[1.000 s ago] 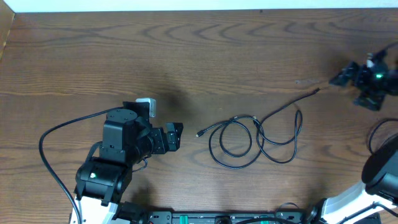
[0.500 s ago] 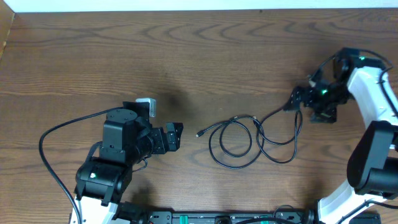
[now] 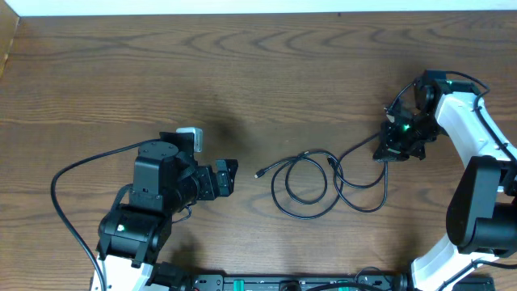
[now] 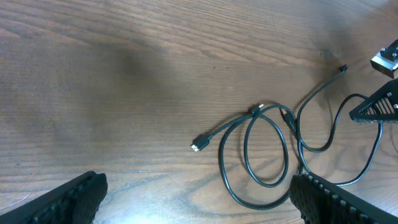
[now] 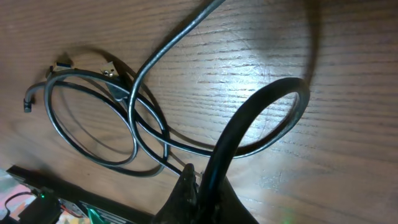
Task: Untangle cables
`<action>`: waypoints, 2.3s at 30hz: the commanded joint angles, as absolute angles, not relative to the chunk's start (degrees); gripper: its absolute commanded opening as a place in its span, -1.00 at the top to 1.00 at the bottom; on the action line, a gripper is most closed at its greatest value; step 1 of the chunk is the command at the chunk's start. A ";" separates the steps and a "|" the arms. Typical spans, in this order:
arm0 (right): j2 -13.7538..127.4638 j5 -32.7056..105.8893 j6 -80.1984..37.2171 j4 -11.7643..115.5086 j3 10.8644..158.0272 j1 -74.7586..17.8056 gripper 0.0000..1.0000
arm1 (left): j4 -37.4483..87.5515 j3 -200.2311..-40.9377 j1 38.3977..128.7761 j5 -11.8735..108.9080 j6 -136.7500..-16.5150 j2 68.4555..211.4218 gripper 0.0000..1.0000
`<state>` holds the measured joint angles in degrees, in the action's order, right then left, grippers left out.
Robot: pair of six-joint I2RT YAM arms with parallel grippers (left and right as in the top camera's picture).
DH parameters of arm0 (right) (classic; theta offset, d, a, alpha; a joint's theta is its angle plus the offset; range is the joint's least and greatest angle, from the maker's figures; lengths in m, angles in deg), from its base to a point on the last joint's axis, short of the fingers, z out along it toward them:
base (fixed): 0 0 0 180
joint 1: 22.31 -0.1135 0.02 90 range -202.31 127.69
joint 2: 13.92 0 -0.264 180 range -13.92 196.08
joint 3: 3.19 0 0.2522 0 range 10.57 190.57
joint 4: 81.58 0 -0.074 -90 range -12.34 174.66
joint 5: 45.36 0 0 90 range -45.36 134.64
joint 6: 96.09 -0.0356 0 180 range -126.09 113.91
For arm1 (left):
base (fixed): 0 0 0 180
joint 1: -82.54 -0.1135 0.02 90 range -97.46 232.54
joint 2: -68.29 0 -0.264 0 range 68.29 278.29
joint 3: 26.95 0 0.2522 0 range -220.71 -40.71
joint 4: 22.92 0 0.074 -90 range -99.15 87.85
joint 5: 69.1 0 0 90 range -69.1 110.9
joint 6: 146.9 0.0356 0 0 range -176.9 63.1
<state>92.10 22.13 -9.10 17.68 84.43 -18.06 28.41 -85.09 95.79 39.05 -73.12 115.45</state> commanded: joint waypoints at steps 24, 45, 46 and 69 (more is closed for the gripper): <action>62.90 44.84 -10.32 35.40 103.76 -18.17 0.97 | 28.58 -85.53 95.58 39.73 -72.14 115.45 -0.96; 72.84 68.62 -10.34 49.50 103.71 -1.97 0.98 | 28.58 -85.50 95.58 39.71 -72.14 115.45 -0.96; 73.94 68.21 -10.34 49.13 103.71 -0.88 0.98 | 28.58 -85.50 95.58 39.73 -72.14 115.45 -0.96; 94.83 45.06 -19.52 36.41 103.67 7.36 -0.99 | 28.58 -85.50 95.58 39.73 -72.14 115.45 -0.95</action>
<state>93.76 48.36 -18.96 37.22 103.10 7.25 28.41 -85.09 95.79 39.05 -73.12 115.45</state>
